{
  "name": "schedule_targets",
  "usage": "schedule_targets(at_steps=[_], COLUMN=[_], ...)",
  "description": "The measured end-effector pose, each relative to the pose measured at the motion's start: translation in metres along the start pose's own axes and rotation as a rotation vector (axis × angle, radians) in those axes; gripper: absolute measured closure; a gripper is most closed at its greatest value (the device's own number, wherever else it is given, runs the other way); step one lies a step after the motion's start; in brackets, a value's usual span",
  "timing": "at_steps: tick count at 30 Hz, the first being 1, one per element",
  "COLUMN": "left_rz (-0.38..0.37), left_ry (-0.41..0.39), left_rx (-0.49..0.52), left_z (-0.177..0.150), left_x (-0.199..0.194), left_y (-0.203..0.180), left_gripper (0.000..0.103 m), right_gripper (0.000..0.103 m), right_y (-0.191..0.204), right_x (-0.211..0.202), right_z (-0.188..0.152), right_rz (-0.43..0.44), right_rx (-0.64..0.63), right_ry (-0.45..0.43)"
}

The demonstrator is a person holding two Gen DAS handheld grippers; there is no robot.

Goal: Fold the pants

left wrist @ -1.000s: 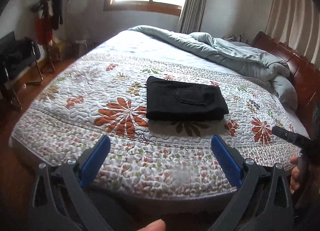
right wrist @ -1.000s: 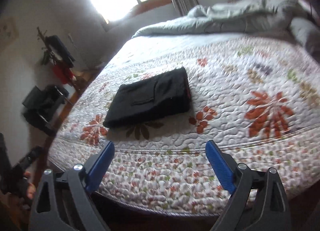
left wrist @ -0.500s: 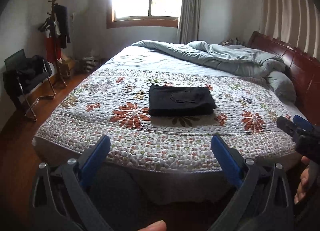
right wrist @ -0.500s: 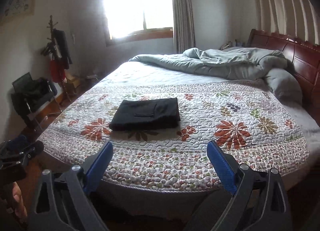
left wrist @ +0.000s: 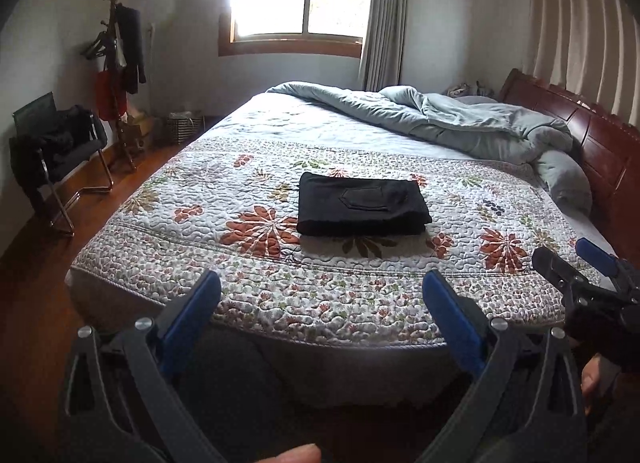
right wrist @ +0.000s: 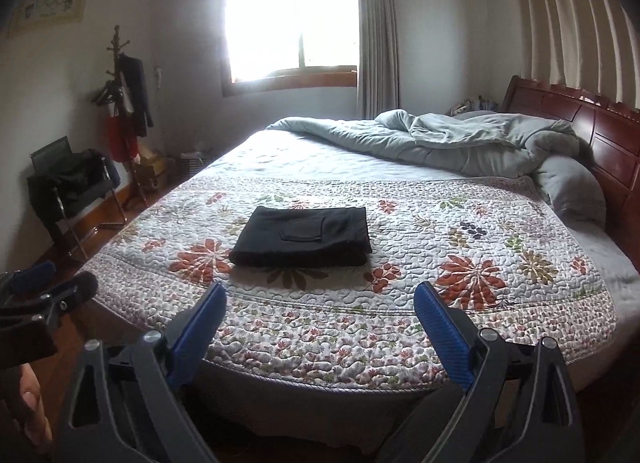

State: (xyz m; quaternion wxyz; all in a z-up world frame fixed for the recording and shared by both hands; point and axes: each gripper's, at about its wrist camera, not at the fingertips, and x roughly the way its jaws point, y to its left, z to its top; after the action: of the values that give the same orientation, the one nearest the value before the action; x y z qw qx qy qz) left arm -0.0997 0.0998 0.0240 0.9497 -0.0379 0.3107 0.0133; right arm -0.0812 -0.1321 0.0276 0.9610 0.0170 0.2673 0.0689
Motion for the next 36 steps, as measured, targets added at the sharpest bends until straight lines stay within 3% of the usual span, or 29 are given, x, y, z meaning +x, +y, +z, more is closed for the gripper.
schedule_targets(at_steps=[6,14,24,36], left_rz=[-0.005,0.009,0.080,0.077], left_ry=[0.059,0.079,0.034,0.023], left_rx=[0.011,0.013,0.026,0.027], left_z=[0.004,0.015,0.030,0.041], left_x=[0.026,0.045,0.054,0.062], left_y=[-0.007,-0.012,-0.016,-0.016], left_gripper=[0.003,0.003,0.003,0.003], right_gripper=[0.008,0.008,0.008,0.008], right_y=[-0.003,-0.006,-0.013,-0.011], right_x=[0.018,0.045,0.066,0.073], right_z=[0.004,0.005,0.010,0.022], right_rz=[0.012,0.030,0.039,0.028], right_rx=[-0.001,0.002,0.012,-0.001], right_ry=[0.009,0.051,0.084,0.077])
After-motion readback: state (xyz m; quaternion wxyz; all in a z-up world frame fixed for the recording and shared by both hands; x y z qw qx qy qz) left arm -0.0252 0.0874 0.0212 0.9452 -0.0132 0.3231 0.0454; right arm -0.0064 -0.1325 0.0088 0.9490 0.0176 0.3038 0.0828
